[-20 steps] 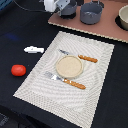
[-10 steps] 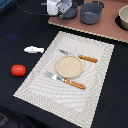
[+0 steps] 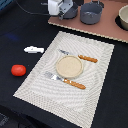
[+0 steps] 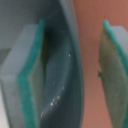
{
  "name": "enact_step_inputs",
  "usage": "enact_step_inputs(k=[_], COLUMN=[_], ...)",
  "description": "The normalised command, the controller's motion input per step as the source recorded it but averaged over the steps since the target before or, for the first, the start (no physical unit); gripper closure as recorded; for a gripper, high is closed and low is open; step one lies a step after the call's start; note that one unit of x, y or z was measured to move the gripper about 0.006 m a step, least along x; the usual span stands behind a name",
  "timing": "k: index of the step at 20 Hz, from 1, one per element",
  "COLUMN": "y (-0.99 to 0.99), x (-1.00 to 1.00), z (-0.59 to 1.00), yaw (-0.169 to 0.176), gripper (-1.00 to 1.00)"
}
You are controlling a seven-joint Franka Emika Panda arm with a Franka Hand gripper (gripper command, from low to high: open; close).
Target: Place the pan onto the stove and place the fish and sausage into the pan.
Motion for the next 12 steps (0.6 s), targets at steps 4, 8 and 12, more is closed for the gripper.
enact_step_inputs(k=[4,8,12], y=[0.01,-0.55,-0.85], x=[-0.02,0.00,0.00], z=[1.00,0.81,0.25], yaw=[0.000,0.007,0.030], gripper=[-1.00,-1.00,-1.00])
